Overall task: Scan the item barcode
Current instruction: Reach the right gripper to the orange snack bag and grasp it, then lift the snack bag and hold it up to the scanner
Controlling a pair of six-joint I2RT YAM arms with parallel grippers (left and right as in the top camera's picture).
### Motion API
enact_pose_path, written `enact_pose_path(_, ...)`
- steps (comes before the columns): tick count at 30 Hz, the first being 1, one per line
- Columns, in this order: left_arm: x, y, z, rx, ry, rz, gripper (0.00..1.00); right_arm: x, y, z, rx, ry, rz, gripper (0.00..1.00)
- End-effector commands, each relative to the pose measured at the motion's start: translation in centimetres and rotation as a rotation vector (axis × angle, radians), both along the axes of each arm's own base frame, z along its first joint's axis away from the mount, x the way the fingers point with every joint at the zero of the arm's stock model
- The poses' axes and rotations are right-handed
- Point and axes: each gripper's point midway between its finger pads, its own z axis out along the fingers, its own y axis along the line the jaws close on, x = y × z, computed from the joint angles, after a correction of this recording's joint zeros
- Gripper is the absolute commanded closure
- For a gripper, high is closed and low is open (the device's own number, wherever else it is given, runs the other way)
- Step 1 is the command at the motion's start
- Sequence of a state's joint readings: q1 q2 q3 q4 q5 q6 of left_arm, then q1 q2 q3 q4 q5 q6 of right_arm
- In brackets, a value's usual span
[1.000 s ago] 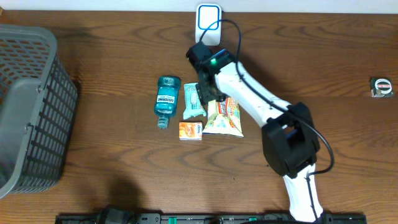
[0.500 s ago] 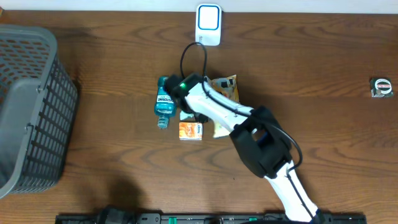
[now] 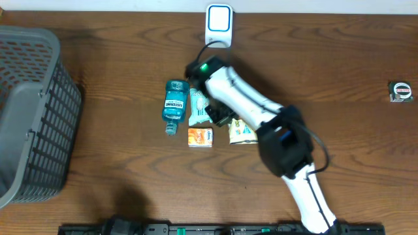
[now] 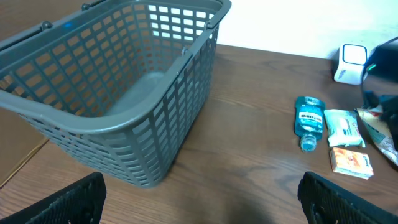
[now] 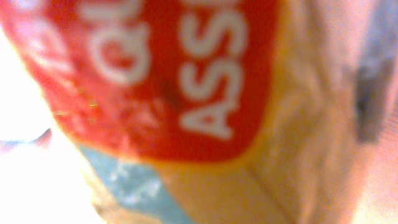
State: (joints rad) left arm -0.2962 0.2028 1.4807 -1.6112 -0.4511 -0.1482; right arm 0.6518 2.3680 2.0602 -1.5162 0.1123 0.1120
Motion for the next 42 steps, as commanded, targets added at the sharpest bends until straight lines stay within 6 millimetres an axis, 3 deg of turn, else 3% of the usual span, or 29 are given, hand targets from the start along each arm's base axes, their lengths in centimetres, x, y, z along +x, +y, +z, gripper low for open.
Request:
enact_pose_path(1,-0.7,0.3,-1.5,0.041,0.081,-0.001,0.02,-1.9,4.5,7.8,0.658,0.193,0.259,0.99)
enact_pose_path(3,-0.7,0.3,-1.5,0.041,0.081,-0.001,0.02,-2.2,4.6,11.6,0.940,0.204,0.388,0.99)
enact_pose_path(5,-0.7,0.3,-1.5,0.041,0.081,-0.001,0.02,-2.0,3.8,13.5,1.130,0.187,0.465,0.99)
enact_pose_path(12,-0.7,0.3,-1.5,0.041,0.081,-0.001,0.02,-2.6,3.7,14.0,1.459,0.124,0.561,0.99)
enact_pose_path(17,-0.7,0.3,-1.5,0.041,0.081,-0.001,0.02,-3.7,3.9,13.3,1.560,0.091,0.622,0.99)
enact_pose_path(22,-0.7,0.3,-1.5,0.041,0.081,-0.001,0.02,-2.9,4.9,15.2,1.694,0.053,0.496,0.99)
enact_pose_path(27,-0.7,0.3,-1.5,0.041,0.081,-0.001,0.02,-2.7,5.0,15.5,1.711,0.057,0.461,0.99)
enact_pose_path(31,-0.7,0.3,-1.5,0.041,0.081,-0.001,0.02,-1.8,5.2,17.0,1.747,0.169,0.185,0.99)
enact_pose_path(33,-0.7,0.3,-1.5,0.041,0.081,-0.001,0.02,-1.3,5.0,17.4,1.708,0.317,-0.065,0.99)
enact_pose_path(36,-0.7,0.3,-1.5,0.041,0.081,-0.001,0.02,-0.6,4.2,17.4,1.654,0.417,-0.250,0.99)
enact_pose_path(39,-0.7,0.3,-1.5,0.041,0.081,-0.001,0.02,0.3,3.1,17.4,1.661,0.390,-0.274,0.99)
enact_pose_path(42,-0.7,0.3,-1.5,0.041,0.081,-0.001,0.02,0.5,2.1,16.8,1.679,0.228,-0.056,0.99)
